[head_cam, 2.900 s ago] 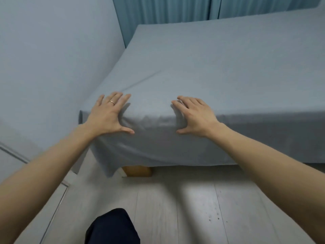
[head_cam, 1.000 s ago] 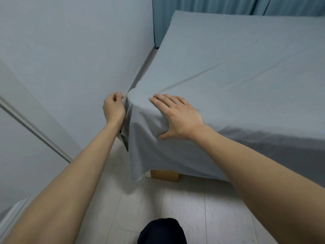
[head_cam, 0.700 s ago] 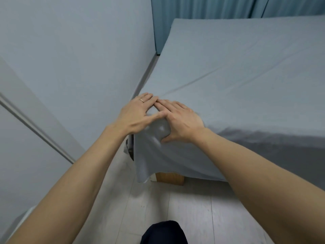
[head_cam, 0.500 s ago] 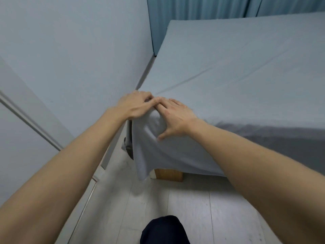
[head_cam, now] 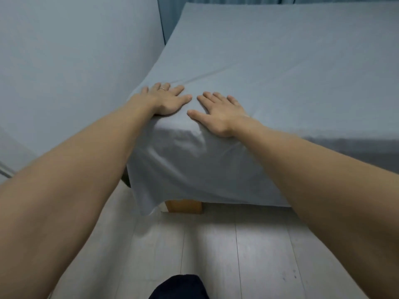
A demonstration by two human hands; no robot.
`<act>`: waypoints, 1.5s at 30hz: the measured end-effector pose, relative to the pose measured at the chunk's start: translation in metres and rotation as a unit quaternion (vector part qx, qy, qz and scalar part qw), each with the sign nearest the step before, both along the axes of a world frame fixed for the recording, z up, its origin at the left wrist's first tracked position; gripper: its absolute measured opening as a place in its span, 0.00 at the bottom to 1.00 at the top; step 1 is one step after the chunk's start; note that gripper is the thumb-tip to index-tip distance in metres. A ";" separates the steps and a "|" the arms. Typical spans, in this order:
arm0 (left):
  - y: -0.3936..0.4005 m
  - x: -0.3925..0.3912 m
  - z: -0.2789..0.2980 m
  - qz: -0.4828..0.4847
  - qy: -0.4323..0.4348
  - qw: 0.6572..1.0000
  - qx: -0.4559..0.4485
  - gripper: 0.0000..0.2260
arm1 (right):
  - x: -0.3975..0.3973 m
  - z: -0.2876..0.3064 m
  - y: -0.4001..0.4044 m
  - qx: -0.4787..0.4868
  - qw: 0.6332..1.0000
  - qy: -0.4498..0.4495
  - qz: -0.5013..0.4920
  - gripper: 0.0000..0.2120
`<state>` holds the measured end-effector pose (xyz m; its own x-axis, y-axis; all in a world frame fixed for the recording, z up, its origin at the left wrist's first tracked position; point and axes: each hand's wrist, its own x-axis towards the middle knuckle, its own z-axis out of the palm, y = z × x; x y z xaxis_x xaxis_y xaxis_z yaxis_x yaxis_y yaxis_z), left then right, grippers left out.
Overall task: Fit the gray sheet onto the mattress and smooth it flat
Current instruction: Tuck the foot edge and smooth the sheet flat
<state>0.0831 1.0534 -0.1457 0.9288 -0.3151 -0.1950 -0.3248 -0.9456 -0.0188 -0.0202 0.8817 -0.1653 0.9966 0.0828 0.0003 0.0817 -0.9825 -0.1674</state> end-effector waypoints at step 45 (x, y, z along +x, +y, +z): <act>-0.018 0.176 -0.005 -0.077 0.019 0.997 -0.019 0.32 | 0.144 0.016 -0.063 0.032 0.988 0.088 -0.124 0.34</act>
<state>0.2589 1.0358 -0.1510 0.8612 -0.4609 -0.2145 -0.4655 -0.8845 0.0317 0.1236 0.8189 -0.1495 0.9715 -0.1577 -0.1767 -0.1951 -0.9559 -0.2196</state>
